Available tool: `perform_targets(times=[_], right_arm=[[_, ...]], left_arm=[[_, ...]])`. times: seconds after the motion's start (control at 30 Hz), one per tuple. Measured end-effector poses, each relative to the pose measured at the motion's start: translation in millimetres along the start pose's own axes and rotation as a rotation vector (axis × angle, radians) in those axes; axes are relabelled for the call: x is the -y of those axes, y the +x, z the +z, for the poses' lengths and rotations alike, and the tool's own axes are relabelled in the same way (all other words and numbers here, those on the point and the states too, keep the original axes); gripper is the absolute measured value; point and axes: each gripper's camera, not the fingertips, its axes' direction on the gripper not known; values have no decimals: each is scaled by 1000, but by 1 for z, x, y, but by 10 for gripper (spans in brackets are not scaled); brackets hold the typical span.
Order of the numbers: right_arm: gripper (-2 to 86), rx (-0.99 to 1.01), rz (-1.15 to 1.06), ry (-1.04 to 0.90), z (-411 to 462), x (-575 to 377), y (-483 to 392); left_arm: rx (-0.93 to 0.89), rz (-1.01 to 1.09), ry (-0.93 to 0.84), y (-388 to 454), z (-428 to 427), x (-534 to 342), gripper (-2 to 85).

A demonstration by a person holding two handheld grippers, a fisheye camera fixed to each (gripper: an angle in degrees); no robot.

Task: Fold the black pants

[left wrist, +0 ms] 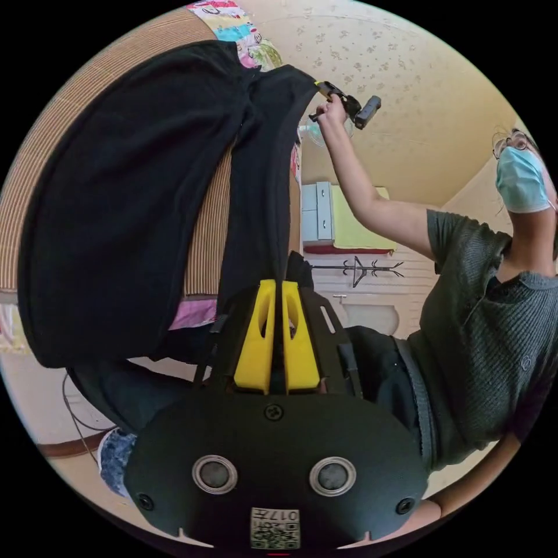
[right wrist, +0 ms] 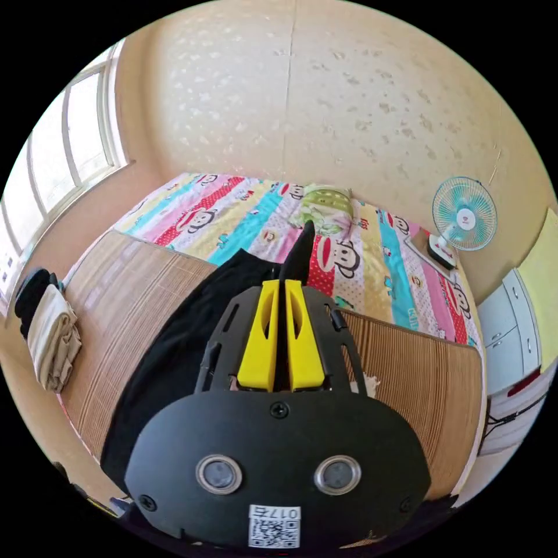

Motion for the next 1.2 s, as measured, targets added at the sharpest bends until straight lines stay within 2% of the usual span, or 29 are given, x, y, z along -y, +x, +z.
perform_targets(times=[0.13,0.23,0.33,0.43,0.57,0.83,0.93,1.0,1.1,1.2], right_arm=[[9,114,-18,5,52,22,-74],[7,178,-29,-162,115,20,-114],[8,197,15,-243,141,-11,-119],[14,204,18,-341,156,-53,-105],[49,16,139,-425,154,-101,-62],[103,218,454,-573,128,-260,-6],[98,352,530,-504,118,-308,-7],[66,492,574,-560,128,-326,-9],[37,518,593,-470,105,-330,6],[28,498,657,-337,68,-344,40]], left_arm=[[145,-93,92,-24,-80,-7,-7],[321,-89,41,-41,-114,1,-6],[363,-133,-22,-65,-133,9,-5],[286,-140,-77,-78,-141,21,-3],[254,-115,-159,-76,-152,39,0],[170,-106,-280,-65,-175,65,3],[172,-98,-334,-58,-181,75,4],[180,-92,-365,-52,-183,80,4],[153,-70,-413,-40,-188,87,0],[-108,34,-409,-22,-197,91,-4]])
